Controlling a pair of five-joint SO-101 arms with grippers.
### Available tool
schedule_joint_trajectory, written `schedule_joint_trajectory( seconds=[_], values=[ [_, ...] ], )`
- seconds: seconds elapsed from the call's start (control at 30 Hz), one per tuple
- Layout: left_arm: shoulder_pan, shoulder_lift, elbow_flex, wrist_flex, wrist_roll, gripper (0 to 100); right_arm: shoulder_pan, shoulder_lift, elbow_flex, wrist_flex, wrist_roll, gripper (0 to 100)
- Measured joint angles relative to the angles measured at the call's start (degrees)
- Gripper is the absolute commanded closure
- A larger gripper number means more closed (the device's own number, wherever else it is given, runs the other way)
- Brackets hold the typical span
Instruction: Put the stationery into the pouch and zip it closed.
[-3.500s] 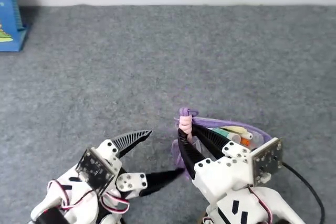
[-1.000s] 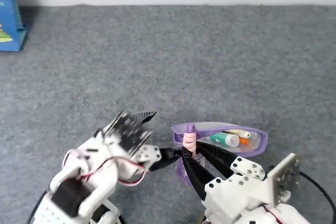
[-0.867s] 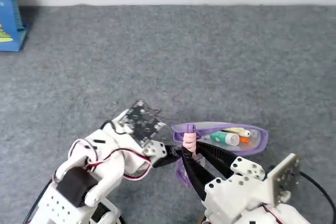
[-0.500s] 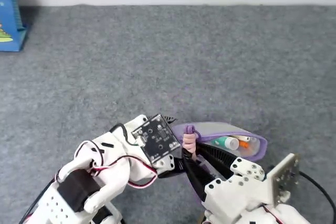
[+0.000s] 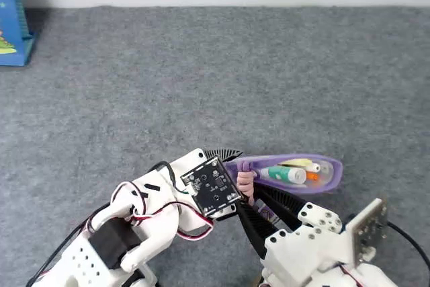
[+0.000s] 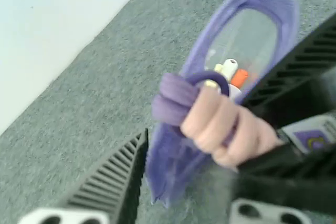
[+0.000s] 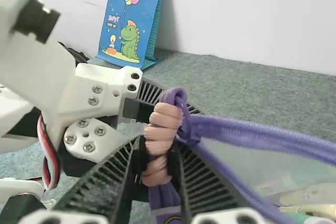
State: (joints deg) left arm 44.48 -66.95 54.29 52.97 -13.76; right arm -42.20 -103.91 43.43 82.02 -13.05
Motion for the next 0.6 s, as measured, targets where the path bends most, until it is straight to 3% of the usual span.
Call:
schedule_joint_trajectory(
  seconds=[0.17, 0.43, 0.6],
  values=[
    [0.0, 0.2, 0.0, 0.0, 0.0, 99, 0.0, 0.0, 0.0, 0.0, 0.0, 99.1],
    [0.2, 0.2, 0.0, 1.5, 0.1, 99, 0.1, 0.0, 0.0, 0.0, 0.0, 99.1],
    [0.3, -0.5, -0.1, 4.1, 0.1, 99, 6.0, 0.0, -1.8, 0.0, 0.0, 99.1]
  ],
)
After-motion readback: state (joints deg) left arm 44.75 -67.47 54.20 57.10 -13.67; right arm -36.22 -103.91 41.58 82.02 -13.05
